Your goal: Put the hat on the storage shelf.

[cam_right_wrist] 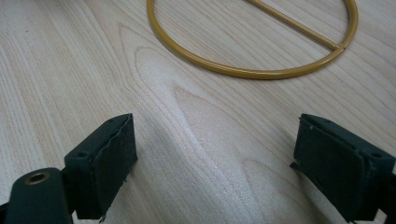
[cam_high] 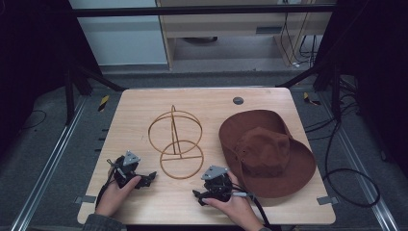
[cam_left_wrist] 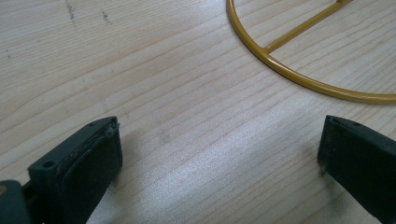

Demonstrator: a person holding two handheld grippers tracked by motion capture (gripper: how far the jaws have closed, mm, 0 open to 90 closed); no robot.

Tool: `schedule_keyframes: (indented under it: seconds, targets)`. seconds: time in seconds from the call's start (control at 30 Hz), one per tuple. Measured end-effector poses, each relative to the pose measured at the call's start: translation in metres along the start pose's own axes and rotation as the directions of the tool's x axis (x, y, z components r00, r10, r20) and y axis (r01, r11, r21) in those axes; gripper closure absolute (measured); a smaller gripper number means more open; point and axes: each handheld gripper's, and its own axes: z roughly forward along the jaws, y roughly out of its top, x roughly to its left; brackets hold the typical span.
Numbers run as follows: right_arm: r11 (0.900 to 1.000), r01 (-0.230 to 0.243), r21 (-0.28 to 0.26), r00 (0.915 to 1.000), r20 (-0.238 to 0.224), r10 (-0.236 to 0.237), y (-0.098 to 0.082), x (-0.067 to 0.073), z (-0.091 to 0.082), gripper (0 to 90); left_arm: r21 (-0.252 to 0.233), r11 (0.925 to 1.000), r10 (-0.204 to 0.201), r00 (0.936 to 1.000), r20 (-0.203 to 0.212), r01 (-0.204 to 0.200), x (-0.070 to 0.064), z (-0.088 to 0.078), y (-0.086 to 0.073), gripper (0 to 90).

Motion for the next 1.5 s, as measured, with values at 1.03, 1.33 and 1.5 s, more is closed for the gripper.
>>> schedule_keyframes:
  seconds: [1.03, 1.33, 1.5]
  targets:
    - [1.000, -0.008, 0.017, 0.9996, 0.028, 0.007, 0.046, -0.006, -0.066, 13.1, 0.001, 1.0000, -0.004, 1.0000, -0.006, 0.004, -0.002, 0.000, 0.000, 0.0]
    - [1.000, -0.008, 0.006, 0.9983, 0.057, 0.008, 0.056, -0.023, -0.105, 11.5, -0.001, 1.0000, -0.004, 1.0000, -0.003, 0.004, -0.002, 0.000, 0.000, 0.0]
    - [0.998, -0.029, 0.053, 0.9957, 0.090, 0.024, 0.047, -0.045, -0.125, 11.4, 0.000, 1.0000, -0.001, 1.0000, 0.000, 0.001, -0.002, 0.000, 0.000, 0.0]
